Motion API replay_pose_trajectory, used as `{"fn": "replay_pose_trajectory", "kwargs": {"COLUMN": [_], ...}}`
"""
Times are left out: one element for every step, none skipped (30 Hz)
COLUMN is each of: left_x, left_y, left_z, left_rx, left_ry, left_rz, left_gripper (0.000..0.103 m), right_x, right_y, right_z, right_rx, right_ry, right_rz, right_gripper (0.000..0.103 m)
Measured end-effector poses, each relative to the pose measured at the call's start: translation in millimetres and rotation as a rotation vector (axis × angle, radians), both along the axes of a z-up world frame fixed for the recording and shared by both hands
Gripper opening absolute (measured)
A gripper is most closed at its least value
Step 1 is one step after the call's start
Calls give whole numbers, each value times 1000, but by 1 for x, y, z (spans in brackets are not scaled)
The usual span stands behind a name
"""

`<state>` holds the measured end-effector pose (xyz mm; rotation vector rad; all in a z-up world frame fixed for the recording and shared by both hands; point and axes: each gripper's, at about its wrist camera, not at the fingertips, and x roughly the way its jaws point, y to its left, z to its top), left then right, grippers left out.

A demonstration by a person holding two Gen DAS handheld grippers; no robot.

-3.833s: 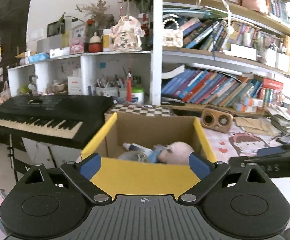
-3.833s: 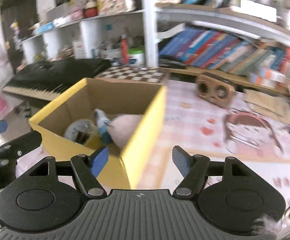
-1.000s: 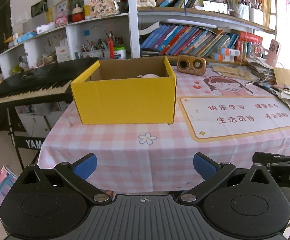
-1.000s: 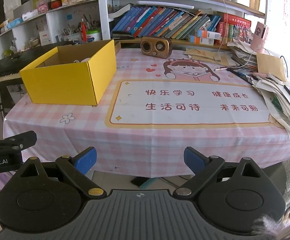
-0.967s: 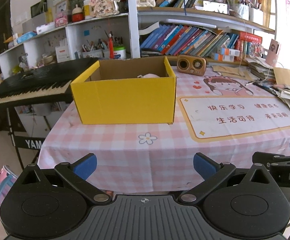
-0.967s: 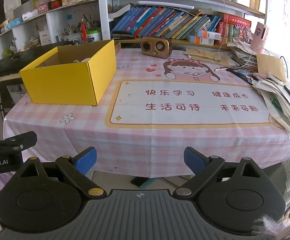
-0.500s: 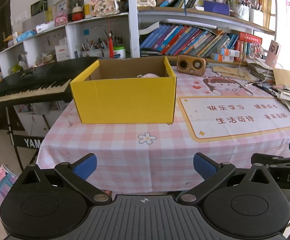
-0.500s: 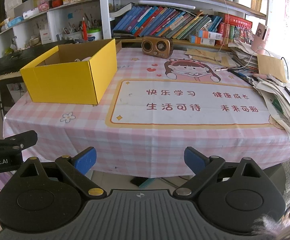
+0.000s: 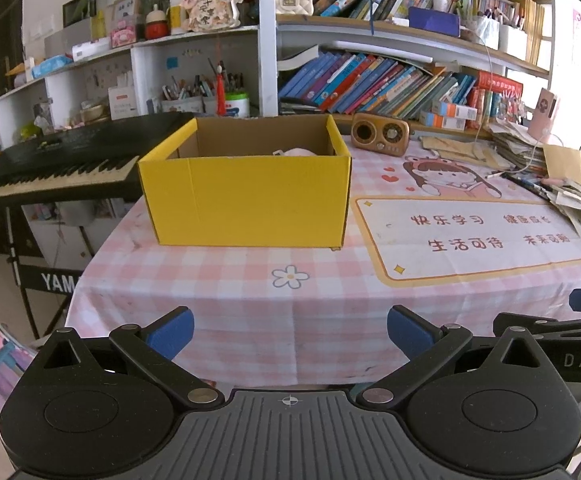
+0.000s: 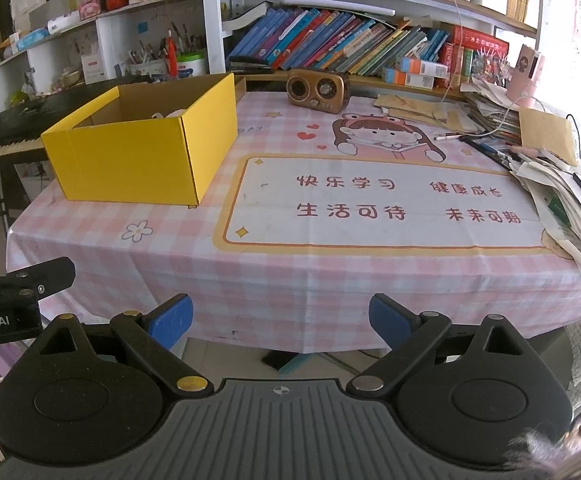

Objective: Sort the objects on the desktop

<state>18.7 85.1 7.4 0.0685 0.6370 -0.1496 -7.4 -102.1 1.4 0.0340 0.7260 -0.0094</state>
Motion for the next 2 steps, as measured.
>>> {"fn": "replay_pose_trajectory", "kwargs": {"left_x": [1, 2], "left_y": [0, 0], "left_z": [0, -1], "left_rx": [2, 8], "left_ry": [3, 7], "left_rz": [3, 7], "left_gripper": [103, 103], "right_x": [0, 1], "right_y": [0, 0], "right_z": [0, 0], "right_rx": [0, 0], "right_ry": [2, 3], "right_rz": [0, 0], "right_gripper": [95, 95]}}
